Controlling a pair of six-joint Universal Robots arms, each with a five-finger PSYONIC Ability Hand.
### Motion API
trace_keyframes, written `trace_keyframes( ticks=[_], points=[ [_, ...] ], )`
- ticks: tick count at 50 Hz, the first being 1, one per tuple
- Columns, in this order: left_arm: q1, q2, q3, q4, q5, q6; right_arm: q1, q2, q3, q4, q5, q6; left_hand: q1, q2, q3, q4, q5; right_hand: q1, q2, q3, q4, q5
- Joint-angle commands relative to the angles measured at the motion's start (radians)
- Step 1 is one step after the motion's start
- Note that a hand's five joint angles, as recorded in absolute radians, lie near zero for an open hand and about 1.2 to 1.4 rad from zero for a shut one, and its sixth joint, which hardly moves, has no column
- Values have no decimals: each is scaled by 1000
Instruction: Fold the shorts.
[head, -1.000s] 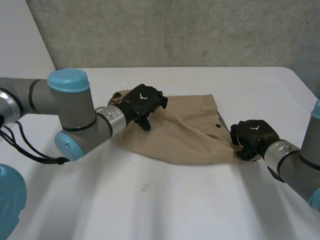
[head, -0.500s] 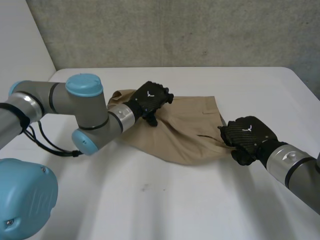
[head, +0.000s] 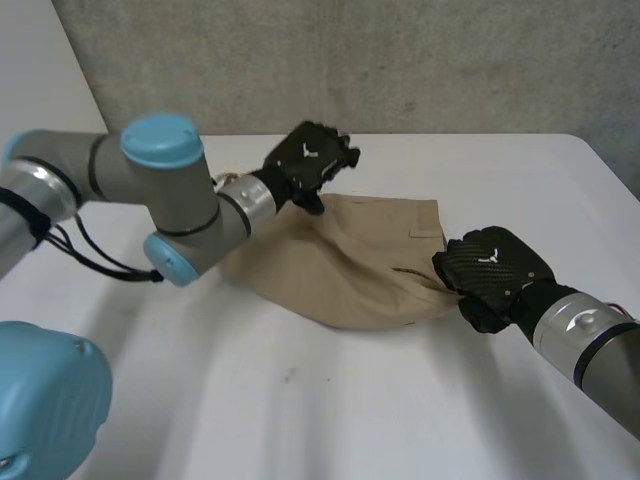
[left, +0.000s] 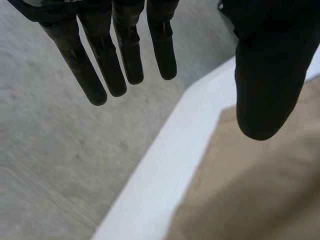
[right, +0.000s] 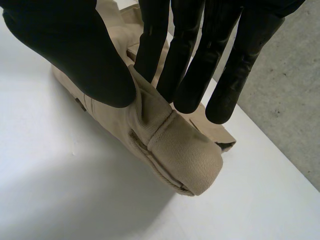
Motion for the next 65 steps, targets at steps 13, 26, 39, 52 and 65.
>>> trace_keyframes(
  ticks=[13, 26, 39, 52, 65],
  points=[
    [0, -162, 24, 2, 1, 6, -4, 9, -4, -1, 3, -3, 96, 101, 96, 103, 110, 450, 229, 210, 209, 241],
    [-7, -217, 80, 105, -54, 28, -7, 31, -17, -4, 13, 5, 862, 867, 862, 869, 876, 450, 229, 210, 209, 241],
    [-39, 474, -756, 281, -241, 130, 4, 137, -87, -4, 128, 114, 862, 867, 862, 869, 876, 450, 229, 210, 209, 241],
    [-69, 683, -1062, 215, -507, 175, -4, 141, -90, 2, 132, 191, 862, 867, 862, 869, 876, -76, -298, -316, -317, -285],
    [-63, 608, -984, 201, -573, 164, -89, 129, -113, 171, 100, 258, 862, 867, 862, 869, 876, -632, -854, -872, -873, -841]
  ],
)
